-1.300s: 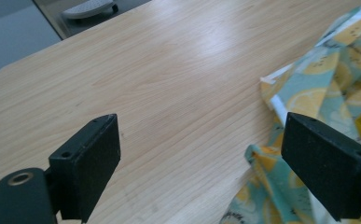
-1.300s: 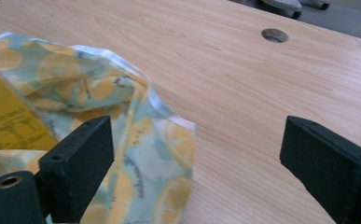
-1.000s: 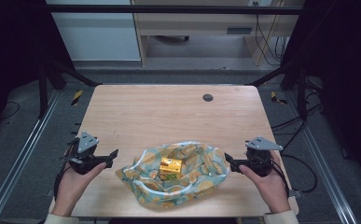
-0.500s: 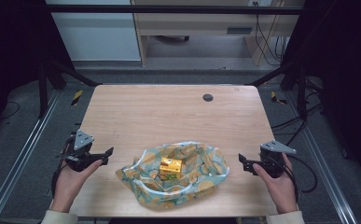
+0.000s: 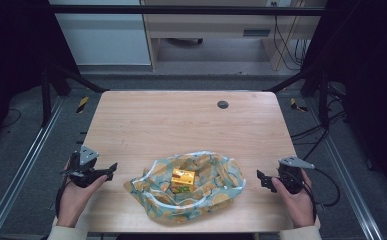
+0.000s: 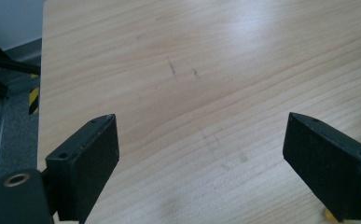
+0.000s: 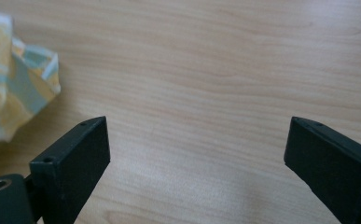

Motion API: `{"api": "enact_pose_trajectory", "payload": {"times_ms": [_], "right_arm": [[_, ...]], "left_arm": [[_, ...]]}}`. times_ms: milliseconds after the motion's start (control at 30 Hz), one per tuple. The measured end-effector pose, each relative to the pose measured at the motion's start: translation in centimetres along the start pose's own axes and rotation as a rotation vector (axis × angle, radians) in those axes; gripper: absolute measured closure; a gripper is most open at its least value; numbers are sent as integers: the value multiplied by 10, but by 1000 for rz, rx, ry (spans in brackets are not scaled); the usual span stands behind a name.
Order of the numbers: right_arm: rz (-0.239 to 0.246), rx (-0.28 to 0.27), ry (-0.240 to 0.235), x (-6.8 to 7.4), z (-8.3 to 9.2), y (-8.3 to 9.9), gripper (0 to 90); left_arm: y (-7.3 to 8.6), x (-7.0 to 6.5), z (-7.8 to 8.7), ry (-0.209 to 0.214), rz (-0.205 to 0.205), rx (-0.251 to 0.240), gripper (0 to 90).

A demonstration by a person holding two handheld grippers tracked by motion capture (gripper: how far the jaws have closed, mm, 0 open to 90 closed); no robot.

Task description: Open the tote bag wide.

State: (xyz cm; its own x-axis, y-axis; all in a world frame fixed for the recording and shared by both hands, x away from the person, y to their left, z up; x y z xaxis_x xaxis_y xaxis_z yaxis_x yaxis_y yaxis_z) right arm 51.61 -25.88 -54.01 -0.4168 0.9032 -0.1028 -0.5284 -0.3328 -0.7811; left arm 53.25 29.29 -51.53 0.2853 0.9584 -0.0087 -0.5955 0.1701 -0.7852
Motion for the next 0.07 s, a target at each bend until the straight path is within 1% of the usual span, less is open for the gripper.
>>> {"api": "enact_pose_trajectory", "payload": {"times_ms": [33, 67], "right_arm": [[11, 10, -1, 1, -1, 2, 70], [28, 21, -1, 4, -2, 4, 69]], "left_arm": [[1, 0, 0, -1, -4, 1, 96], [1, 0, 1, -1, 3, -6, 90]]}}
Point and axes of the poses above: each handheld gripper's, and its own axes: z roughly backward along the jaws, y roughly out of its underside, x roughly to its left, the point moved 9 cm from there along -z, roughly forward along the jaws, and after that the axes turned 11 degrees about z, right-handed, at the moved point
